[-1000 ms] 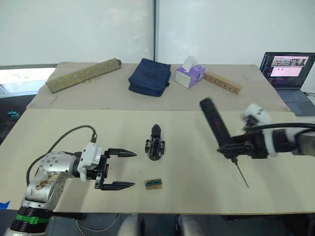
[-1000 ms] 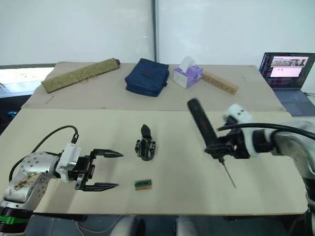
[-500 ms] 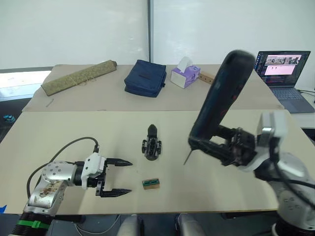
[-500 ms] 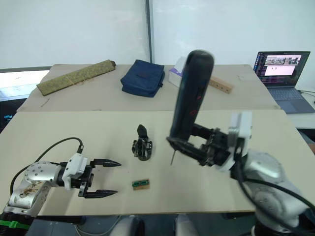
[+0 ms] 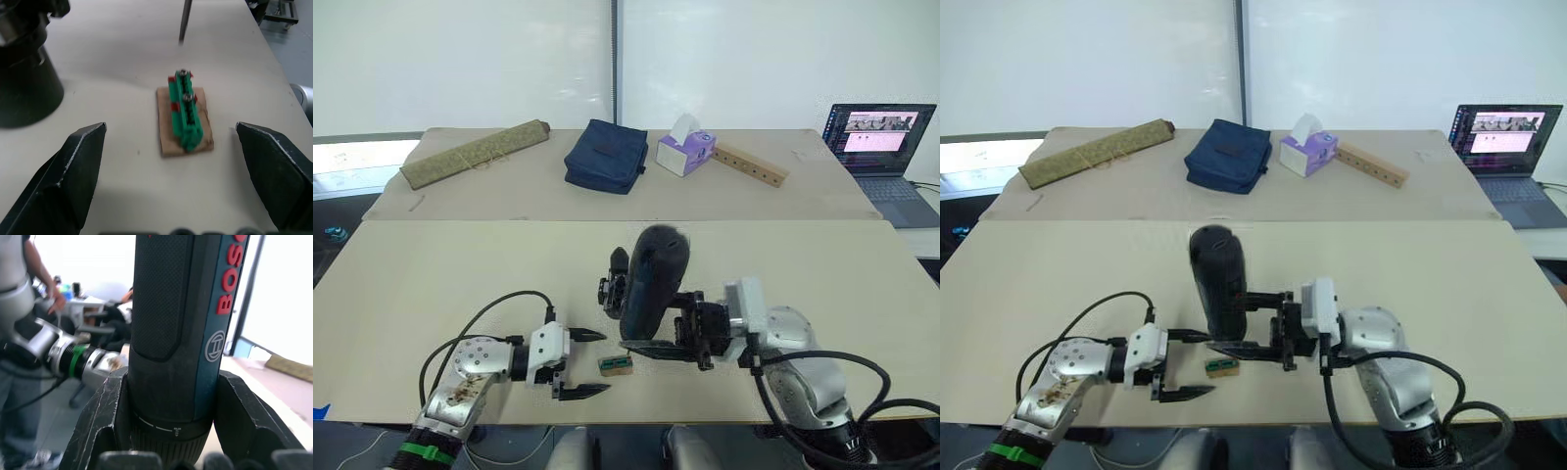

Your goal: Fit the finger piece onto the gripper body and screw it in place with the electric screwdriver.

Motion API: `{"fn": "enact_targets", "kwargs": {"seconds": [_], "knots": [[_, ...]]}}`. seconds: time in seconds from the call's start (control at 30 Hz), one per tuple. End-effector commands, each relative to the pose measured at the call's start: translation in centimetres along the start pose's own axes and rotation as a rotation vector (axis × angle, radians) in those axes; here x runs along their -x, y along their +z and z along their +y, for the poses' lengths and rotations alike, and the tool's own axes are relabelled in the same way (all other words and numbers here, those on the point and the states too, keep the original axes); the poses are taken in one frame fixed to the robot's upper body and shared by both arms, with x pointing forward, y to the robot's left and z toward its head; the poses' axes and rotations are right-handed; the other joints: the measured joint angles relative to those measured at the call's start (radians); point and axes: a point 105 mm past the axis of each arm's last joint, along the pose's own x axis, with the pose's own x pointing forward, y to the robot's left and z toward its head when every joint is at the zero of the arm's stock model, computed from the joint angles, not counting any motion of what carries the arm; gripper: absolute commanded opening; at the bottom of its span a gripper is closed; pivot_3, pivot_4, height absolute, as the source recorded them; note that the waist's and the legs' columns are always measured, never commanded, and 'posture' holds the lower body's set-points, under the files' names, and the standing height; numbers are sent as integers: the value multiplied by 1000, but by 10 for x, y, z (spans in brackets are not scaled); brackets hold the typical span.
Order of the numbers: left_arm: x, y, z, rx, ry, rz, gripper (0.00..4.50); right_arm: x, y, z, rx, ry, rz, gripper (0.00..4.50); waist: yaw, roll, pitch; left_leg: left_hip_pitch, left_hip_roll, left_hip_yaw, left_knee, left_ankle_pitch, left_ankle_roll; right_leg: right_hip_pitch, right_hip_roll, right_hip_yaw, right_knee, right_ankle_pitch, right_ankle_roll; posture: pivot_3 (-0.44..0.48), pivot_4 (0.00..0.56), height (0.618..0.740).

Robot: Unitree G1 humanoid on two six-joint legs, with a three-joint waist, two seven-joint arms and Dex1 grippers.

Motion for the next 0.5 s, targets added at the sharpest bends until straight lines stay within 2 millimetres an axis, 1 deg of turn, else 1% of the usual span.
{"fn": "enact_targets", "kwargs": {"seconds": [0.03, 0.37, 0.5], "knots": [[-8, -2, -6, -15, -31, 11, 4500, -5, 13, -1, 81, 31, -45, 1945, 0, 0, 0, 0, 0, 0, 0, 0, 0, 0, 0, 0, 0, 0, 0, 0, 150, 740], [-20, 5, -11, 3, -41, 3, 4500, -4, 15, -2, 89, 45, -31, 1945, 1, 0, 0, 1, 0, 0, 0, 0, 0, 0, 0, 0, 1, 0, 0, 0, 150, 740], [-24, 5, -16, 24, -70, 5, 4500, -4, 15, -2, 82, 49, -24, 1945, 1, 0, 0, 1, 0, 0, 0, 0, 0, 0, 0, 0, 1, 0, 0, 0, 150, 740]]}}
